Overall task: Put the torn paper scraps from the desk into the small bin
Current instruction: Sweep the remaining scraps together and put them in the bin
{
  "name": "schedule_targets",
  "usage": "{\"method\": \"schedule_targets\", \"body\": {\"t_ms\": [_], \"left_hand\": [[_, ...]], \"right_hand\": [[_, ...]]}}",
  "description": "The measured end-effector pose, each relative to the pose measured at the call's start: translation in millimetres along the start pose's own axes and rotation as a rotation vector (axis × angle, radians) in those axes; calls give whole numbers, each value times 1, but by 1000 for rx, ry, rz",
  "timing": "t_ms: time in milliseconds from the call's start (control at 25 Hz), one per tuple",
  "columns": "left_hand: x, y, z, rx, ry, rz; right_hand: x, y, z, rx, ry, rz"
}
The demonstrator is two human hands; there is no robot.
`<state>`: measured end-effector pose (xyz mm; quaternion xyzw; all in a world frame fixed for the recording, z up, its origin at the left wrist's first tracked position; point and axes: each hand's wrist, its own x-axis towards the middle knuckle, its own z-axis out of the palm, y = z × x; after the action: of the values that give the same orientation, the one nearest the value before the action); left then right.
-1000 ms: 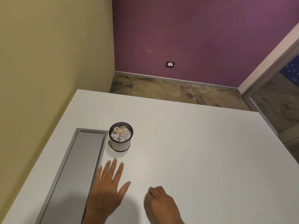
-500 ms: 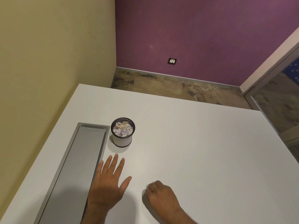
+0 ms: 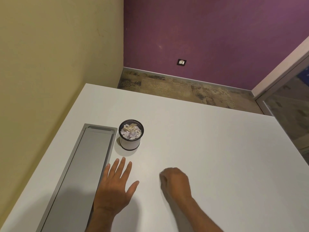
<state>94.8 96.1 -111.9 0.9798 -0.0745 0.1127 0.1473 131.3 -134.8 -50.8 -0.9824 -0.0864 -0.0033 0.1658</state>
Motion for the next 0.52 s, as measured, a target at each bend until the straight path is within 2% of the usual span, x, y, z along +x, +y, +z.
{"method": "schedule_targets", "body": {"t_ms": [40, 160, 240, 280, 400, 480, 520], "left_hand": [[0, 0, 0, -4, -5, -4], [1, 0, -1, -4, -23, -21], [1, 1, -2, -6, -32, -27], [1, 1, -2, -6, -36, -30], [2, 1, -4, -5, -43, -36], [2, 2, -5, -6, -36, -34], [2, 2, -5, -7, -28, -31]], "right_hand": [[10, 2, -5, 218, 26, 197], [45, 10, -27, 1114, 149, 785], [66, 9, -48, 1540, 145, 898], [78, 4, -58, 1649, 127, 890], [109, -36, -84, 1646, 4, 690], [129, -70, -94, 1412, -43, 470], [137, -85, -95, 1196, -54, 339]]}}
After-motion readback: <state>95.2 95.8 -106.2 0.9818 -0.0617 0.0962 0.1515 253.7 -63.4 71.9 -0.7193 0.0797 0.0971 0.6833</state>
